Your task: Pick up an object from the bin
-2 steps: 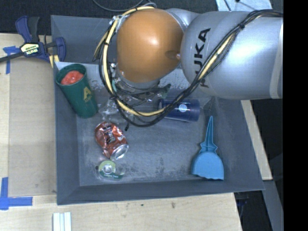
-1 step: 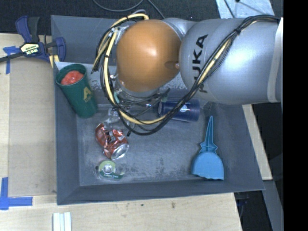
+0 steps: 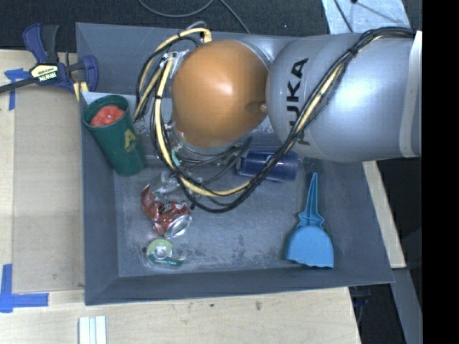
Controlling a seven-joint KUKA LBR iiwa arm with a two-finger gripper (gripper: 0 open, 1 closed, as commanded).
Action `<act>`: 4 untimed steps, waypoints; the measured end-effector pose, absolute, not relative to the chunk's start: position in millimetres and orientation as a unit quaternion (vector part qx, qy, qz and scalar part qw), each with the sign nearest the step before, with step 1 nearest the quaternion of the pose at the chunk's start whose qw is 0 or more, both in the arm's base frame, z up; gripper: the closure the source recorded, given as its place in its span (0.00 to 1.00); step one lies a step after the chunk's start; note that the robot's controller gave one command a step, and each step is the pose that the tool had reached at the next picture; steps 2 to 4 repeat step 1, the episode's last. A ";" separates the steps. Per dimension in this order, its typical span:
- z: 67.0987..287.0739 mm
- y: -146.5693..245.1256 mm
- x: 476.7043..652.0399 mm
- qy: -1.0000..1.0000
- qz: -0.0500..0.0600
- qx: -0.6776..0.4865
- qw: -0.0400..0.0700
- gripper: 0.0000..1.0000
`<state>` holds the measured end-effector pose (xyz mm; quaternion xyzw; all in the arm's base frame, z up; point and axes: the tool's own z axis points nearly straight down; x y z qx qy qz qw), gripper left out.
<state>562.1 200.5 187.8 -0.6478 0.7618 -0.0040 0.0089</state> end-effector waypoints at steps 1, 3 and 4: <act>165.9 205.4 579.8 0.819 -0.004 -0.574 0.013 1.00; 165.9 205.4 579.8 0.819 -0.004 -0.574 0.013 1.00; 165.9 205.4 579.8 0.819 -0.004 -0.574 0.013 1.00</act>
Offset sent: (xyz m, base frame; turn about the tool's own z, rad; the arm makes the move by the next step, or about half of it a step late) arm -0.0169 0.0019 -0.0669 0.2626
